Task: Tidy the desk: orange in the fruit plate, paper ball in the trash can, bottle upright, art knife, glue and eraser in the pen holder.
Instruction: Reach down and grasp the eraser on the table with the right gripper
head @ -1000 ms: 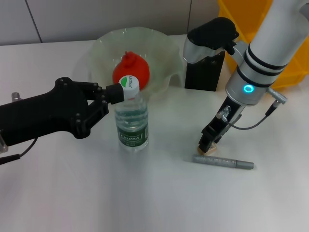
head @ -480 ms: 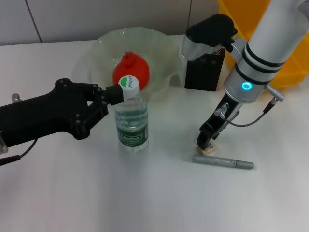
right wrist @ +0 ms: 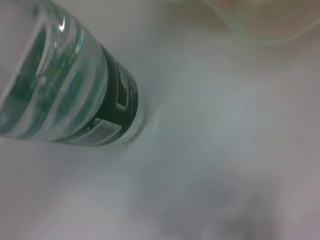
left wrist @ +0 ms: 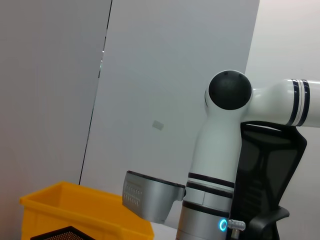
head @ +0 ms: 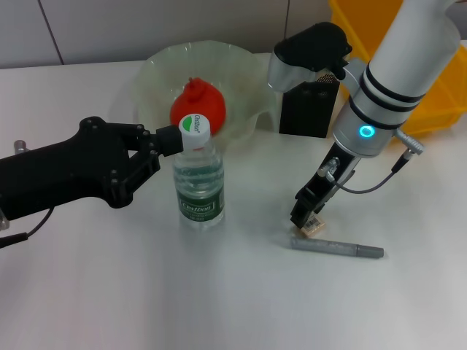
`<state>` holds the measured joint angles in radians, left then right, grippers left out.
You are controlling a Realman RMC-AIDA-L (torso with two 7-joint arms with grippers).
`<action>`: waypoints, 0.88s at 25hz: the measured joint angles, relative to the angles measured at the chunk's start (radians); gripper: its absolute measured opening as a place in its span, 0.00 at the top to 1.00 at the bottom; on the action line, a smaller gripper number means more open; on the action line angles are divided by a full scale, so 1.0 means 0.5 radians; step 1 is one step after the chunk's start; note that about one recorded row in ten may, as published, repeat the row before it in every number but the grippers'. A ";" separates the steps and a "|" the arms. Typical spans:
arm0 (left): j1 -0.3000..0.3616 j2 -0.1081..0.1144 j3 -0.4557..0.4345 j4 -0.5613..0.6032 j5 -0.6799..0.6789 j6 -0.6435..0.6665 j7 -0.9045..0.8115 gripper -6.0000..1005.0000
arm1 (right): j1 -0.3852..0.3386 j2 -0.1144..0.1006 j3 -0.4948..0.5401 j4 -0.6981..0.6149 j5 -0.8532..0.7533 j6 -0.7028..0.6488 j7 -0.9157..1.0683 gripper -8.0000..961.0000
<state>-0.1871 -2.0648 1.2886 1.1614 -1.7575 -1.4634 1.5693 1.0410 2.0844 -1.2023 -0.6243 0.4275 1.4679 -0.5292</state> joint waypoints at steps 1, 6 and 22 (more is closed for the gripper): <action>0.000 0.000 0.000 0.000 0.000 0.000 0.000 0.99 | 0.001 0.000 -0.003 0.002 0.001 0.000 0.000 0.50; 0.000 0.000 0.000 0.000 0.001 -0.003 0.000 0.99 | 0.010 0.003 -0.040 0.027 0.004 0.001 0.012 0.49; 0.003 0.000 -0.003 -0.020 0.003 -0.022 0.001 0.99 | 0.022 0.003 -0.081 0.083 0.007 -0.028 0.006 0.45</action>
<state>-0.1858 -2.0647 1.2869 1.1513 -1.7563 -1.4742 1.5696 1.0521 2.0861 -1.2427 -0.5826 0.4309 1.4539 -0.5260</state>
